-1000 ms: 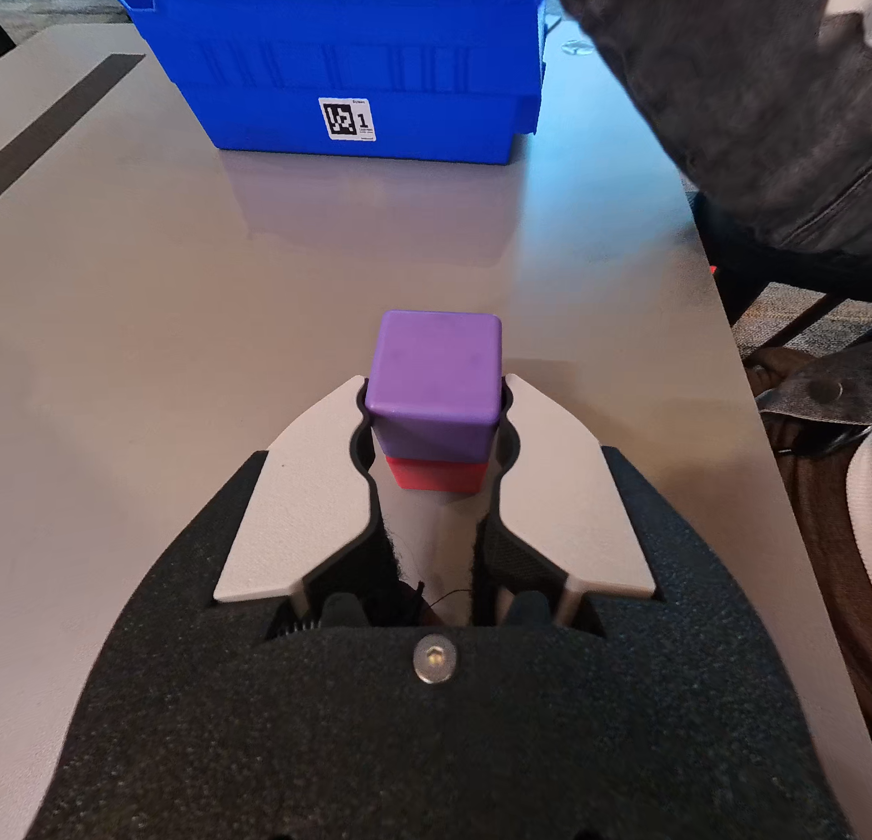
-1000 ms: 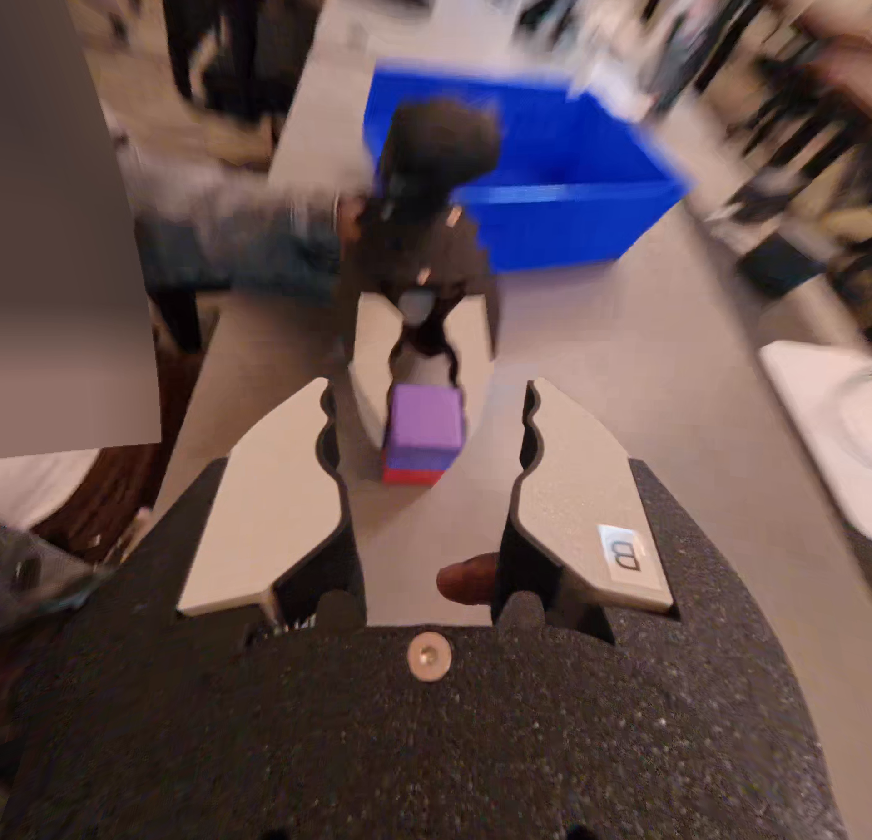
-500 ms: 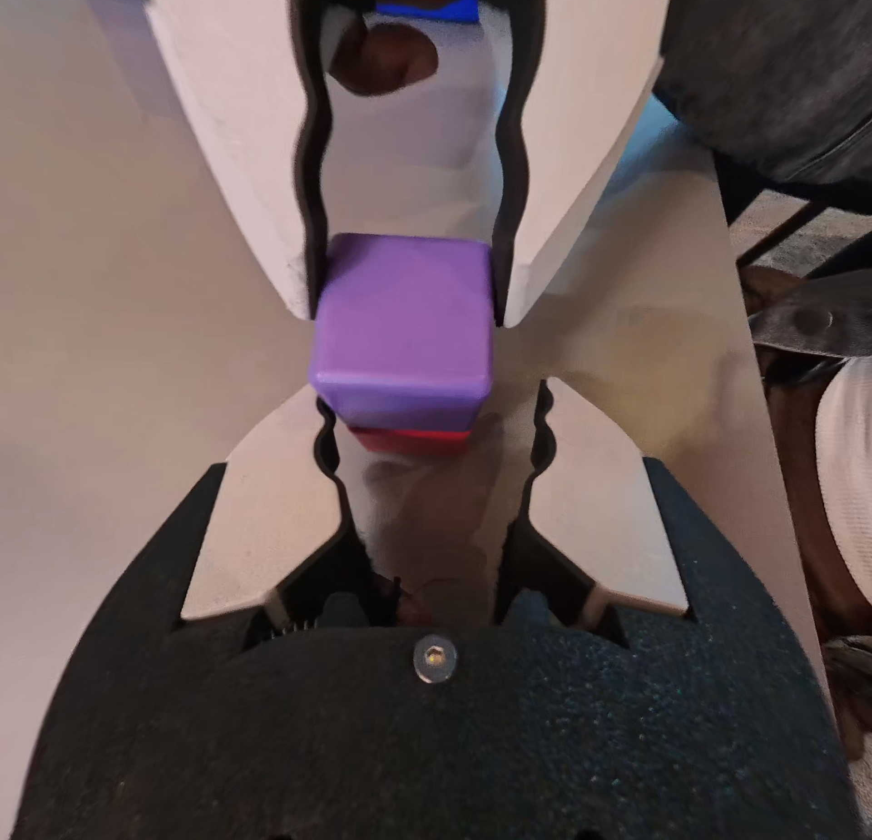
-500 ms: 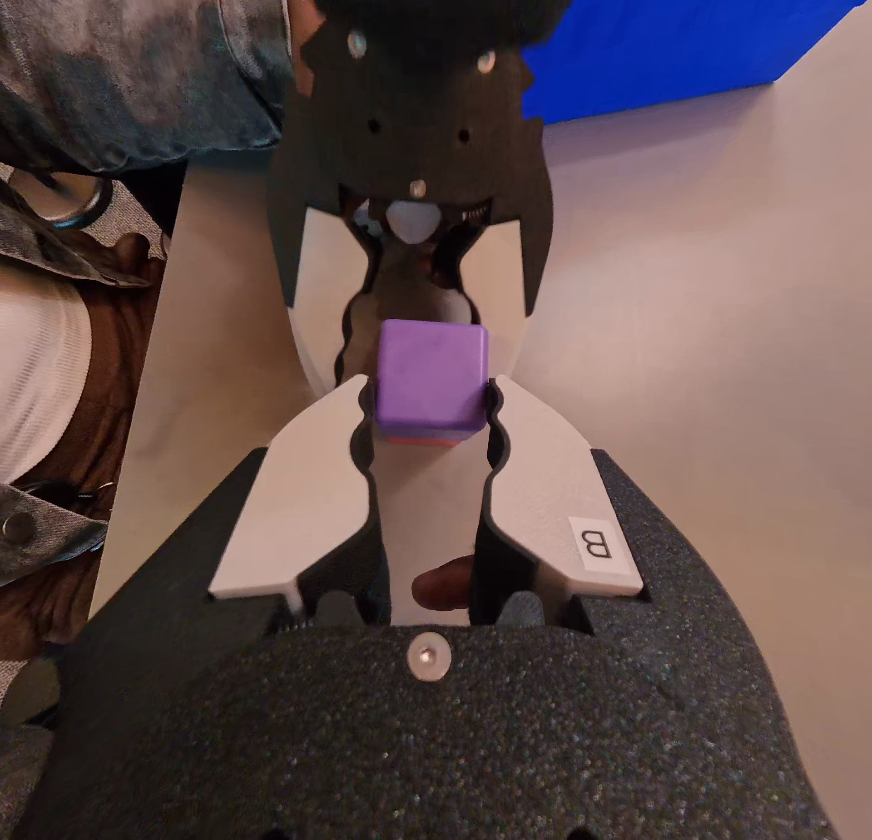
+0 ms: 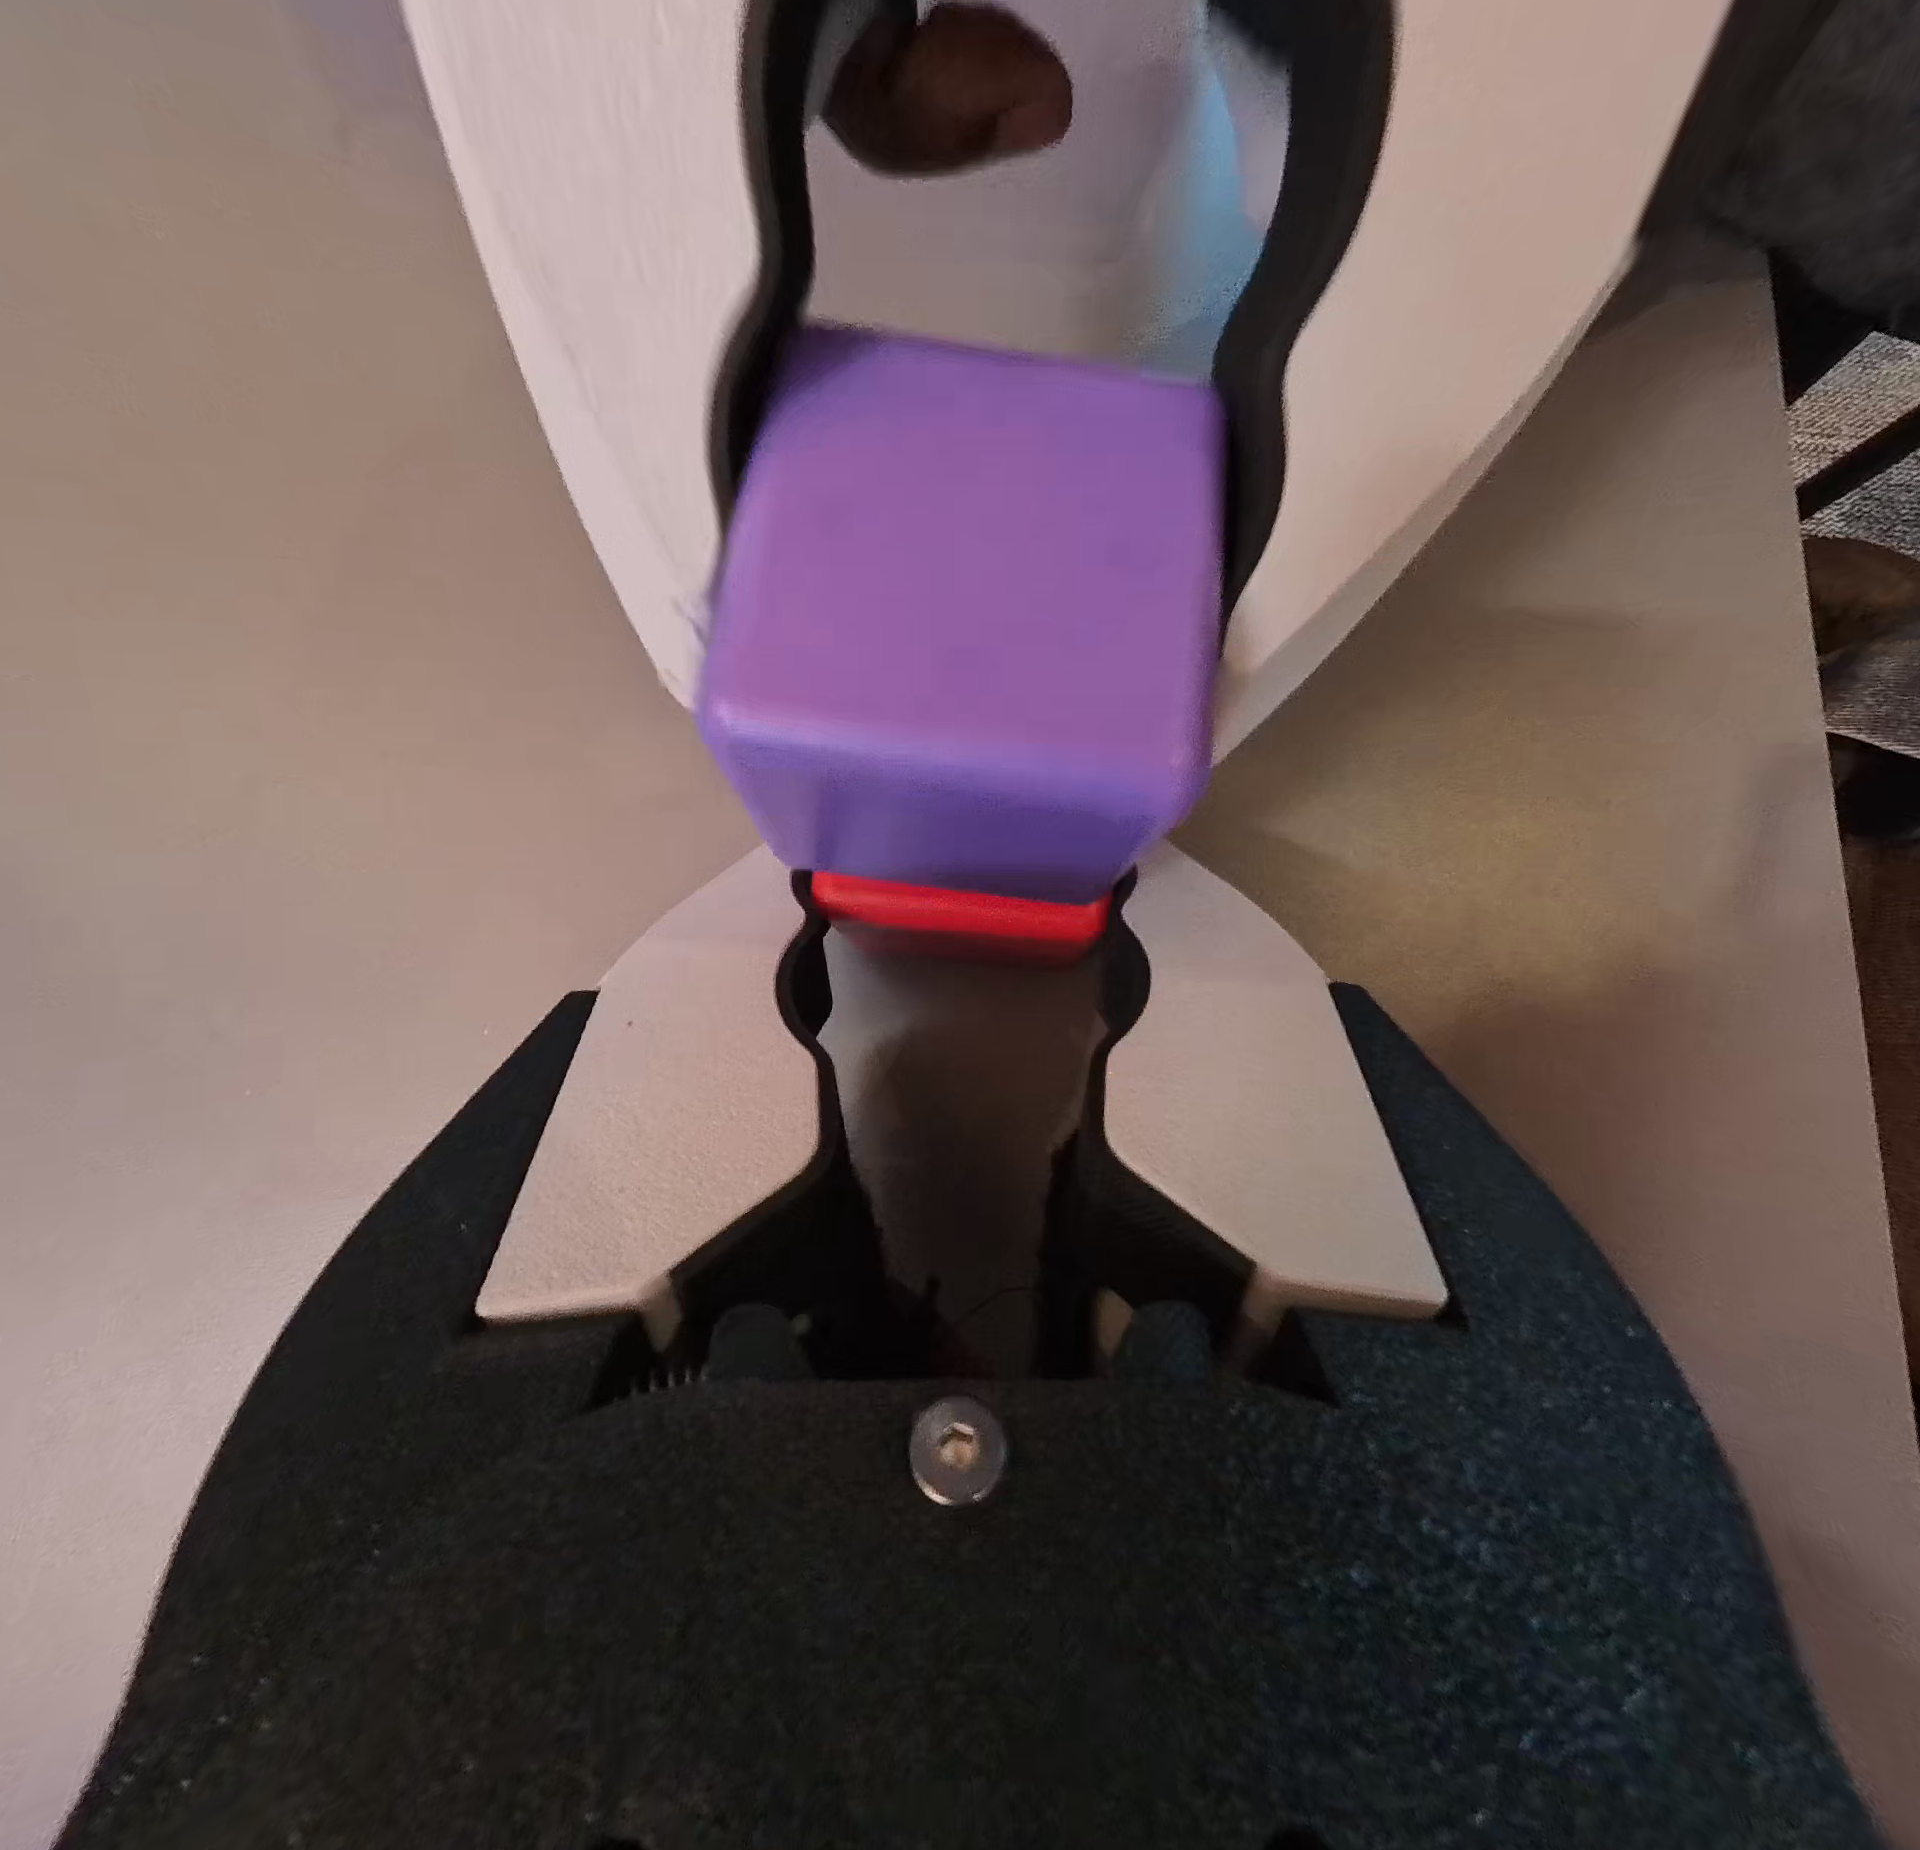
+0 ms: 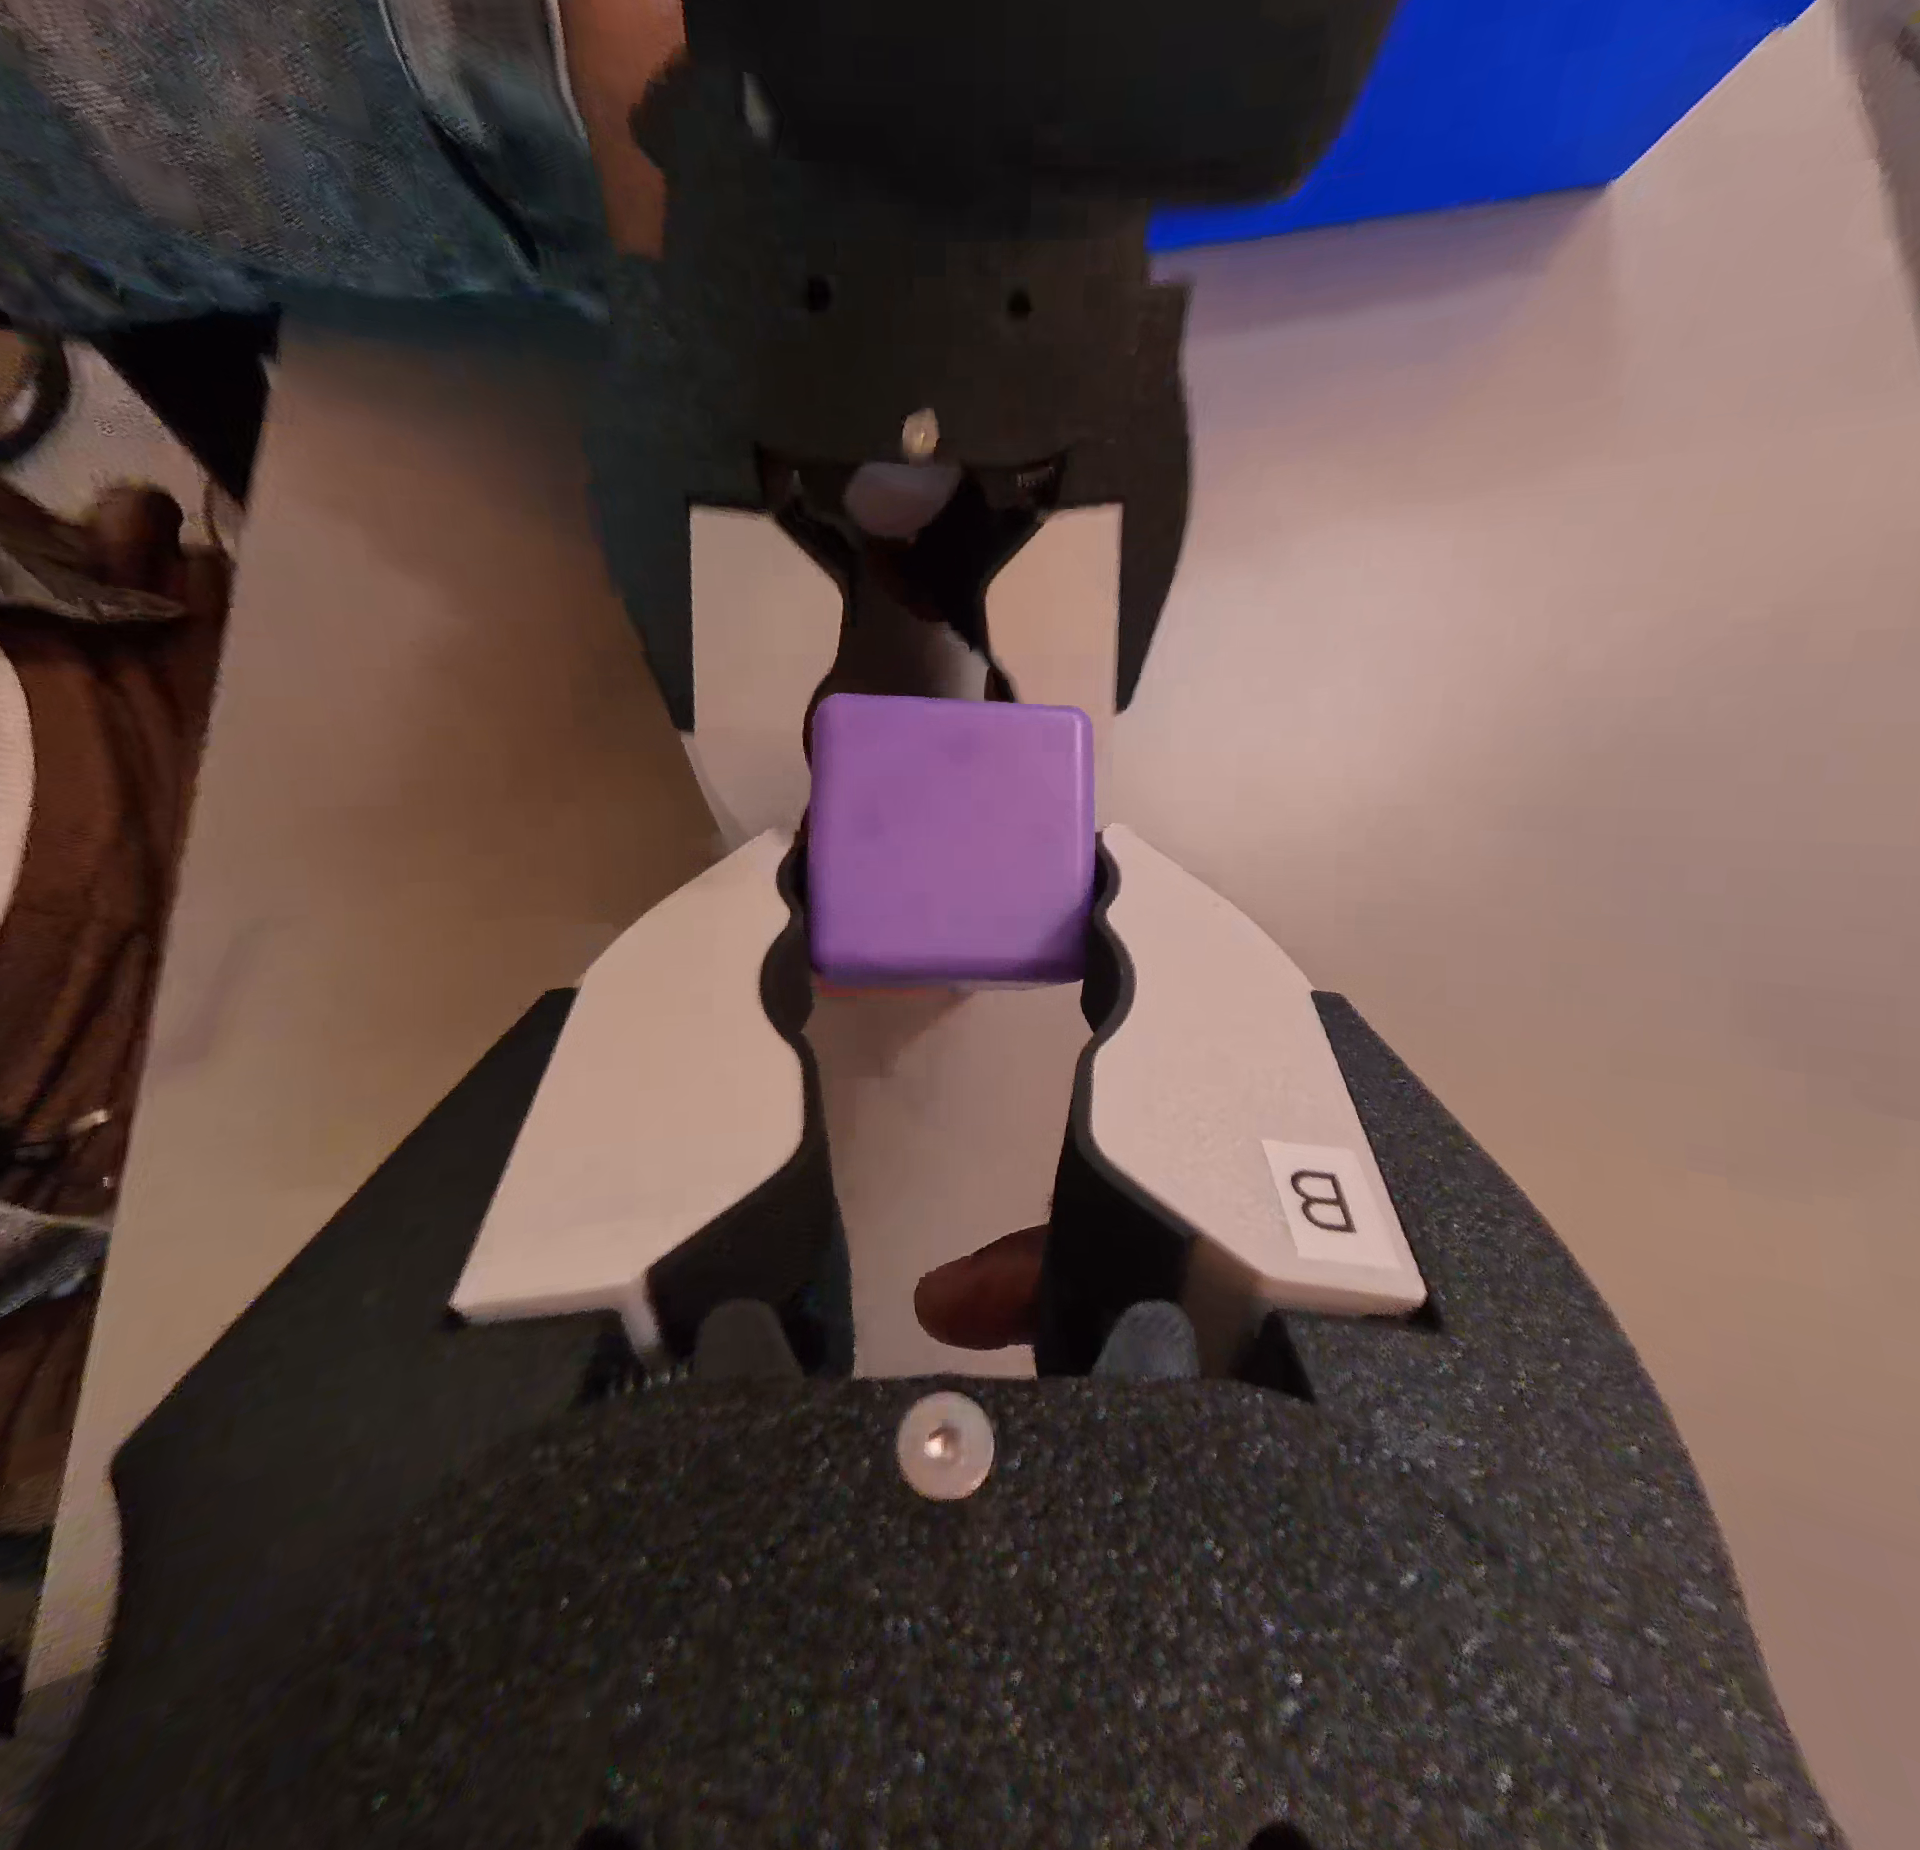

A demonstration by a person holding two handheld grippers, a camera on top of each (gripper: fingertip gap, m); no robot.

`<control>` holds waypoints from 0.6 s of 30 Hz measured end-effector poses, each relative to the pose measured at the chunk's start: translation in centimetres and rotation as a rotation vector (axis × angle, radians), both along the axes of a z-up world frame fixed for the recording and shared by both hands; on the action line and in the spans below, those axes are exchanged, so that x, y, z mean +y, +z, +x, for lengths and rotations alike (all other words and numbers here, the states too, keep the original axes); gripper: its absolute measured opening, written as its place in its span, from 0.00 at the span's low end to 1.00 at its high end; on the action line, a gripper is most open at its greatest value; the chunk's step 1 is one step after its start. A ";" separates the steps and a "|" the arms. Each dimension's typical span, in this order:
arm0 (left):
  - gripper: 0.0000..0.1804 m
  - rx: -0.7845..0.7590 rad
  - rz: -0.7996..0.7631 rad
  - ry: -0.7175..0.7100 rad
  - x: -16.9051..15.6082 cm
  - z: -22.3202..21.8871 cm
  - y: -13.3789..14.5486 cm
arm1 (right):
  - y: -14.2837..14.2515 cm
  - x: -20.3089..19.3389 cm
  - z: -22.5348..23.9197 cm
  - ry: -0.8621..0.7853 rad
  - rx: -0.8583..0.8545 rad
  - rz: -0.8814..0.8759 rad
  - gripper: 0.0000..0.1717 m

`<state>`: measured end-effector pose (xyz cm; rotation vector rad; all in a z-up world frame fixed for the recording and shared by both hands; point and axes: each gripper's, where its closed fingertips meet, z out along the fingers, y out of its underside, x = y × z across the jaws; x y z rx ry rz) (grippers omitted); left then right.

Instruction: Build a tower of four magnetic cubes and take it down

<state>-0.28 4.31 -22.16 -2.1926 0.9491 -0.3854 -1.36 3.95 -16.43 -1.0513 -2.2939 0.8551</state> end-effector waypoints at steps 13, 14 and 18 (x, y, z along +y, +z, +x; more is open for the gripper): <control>0.27 0.003 -0.001 -0.011 -0.1 0.0 0.0 | 15.4 16.1 10.2 -0.789 0.479 -0.048 0.29; 0.27 0.002 -0.001 -0.011 -0.1 0.0 0.0 | 14.8 17.9 11.7 -0.875 0.463 -0.064 0.29; 0.27 -0.001 0.000 -0.013 -0.1 0.0 0.0 | 9.4 23.7 17.1 -1.173 0.302 -0.089 0.29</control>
